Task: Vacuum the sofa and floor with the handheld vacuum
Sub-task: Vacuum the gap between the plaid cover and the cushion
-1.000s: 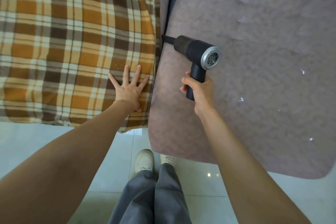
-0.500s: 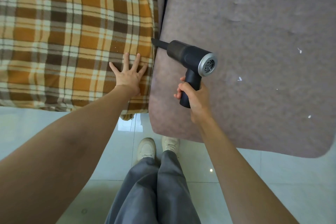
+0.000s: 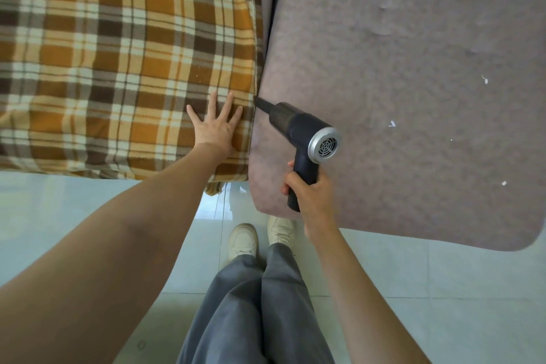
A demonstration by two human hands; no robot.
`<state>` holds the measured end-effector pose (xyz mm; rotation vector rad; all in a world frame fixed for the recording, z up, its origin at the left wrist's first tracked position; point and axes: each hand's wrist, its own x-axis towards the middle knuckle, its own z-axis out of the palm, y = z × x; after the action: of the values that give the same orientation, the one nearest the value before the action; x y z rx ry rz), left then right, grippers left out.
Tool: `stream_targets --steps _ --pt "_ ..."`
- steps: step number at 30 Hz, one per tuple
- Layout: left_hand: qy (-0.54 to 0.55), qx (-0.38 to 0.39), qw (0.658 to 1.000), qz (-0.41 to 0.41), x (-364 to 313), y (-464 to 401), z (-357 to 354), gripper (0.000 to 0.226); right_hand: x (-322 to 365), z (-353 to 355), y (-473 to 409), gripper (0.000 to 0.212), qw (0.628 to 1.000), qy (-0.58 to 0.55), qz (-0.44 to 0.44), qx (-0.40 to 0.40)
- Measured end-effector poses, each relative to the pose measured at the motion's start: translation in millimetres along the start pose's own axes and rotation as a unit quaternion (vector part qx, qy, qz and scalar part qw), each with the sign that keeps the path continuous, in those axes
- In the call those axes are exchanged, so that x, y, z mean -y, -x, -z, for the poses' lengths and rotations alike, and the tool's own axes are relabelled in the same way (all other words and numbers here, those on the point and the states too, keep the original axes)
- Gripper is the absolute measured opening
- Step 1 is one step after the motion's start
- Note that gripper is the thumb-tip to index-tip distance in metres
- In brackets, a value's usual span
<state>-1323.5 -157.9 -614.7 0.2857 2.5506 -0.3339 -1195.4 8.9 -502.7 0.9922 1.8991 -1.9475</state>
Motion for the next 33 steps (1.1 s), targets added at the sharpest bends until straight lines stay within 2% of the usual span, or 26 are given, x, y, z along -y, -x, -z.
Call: stream_targets --steps 5,10,14,24,33 --pt "0.013 -0.051 0.999 -0.013 10 6 -12 0.095 -13 -5 17 0.017 1.000 -0.016 -0.005 -0.011" --pt "0.044 -0.115 0.992 -0.006 17 8 -24 0.076 -3 -3 10 0.020 1.000 -0.001 0.017 -0.004" --pt "0.068 -0.149 0.986 0.018 19 -2 -25 0.064 14 -5 -12 0.021 0.999 -0.040 0.021 -0.021" --pt "0.096 -0.200 0.973 0.063 21 -70 13 0.059 54 -22 -92 0.025 0.997 -0.023 0.074 -0.031" --pt "0.099 -0.238 0.965 0.056 24 -100 17 0.059 89 -40 -163 0.024 0.994 -0.027 0.089 -0.051"
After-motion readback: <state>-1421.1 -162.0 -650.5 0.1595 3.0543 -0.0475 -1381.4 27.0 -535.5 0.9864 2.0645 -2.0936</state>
